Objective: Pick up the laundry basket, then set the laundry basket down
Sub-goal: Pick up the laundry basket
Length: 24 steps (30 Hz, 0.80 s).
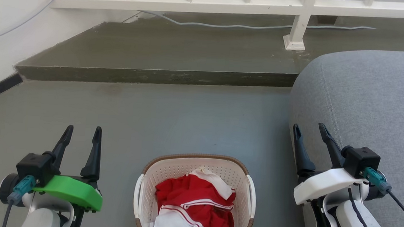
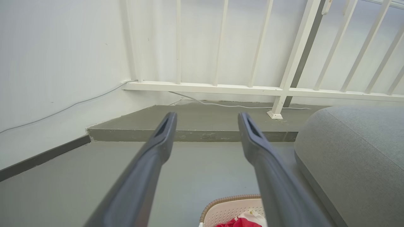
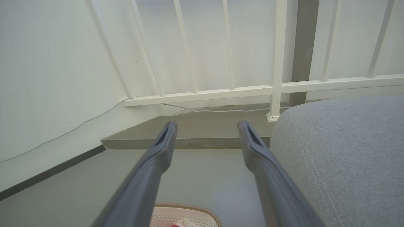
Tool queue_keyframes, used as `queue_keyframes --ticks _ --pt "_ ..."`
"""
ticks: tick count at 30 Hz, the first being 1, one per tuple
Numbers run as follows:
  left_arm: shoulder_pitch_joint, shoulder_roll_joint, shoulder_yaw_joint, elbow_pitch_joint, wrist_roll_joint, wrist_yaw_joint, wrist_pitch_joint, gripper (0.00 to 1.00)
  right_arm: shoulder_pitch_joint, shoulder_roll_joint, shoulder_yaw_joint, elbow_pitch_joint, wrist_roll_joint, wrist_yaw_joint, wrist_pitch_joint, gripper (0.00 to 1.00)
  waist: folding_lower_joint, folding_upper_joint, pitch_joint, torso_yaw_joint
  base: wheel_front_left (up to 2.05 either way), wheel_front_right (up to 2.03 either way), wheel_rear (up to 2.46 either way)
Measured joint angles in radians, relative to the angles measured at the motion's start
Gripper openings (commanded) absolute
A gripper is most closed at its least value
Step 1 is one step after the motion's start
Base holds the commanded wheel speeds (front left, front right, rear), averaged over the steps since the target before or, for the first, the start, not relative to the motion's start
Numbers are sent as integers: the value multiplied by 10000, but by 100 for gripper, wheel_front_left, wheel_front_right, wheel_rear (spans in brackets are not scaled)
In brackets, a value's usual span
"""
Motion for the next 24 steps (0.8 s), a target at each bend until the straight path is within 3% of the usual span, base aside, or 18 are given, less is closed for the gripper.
queue_keyframes --ticks 12,24 --pt "-12 -42 136 -153 -2 -119 0 100 2 46 -221 244 0 -82 0 100 0 0 671 -86 0 0 0" --pt "-890 -29 132 153 -180 -247 -2 100 -540 343 -288 986 2 -173 -2 100 0 0 2202 -192 0 0 0"
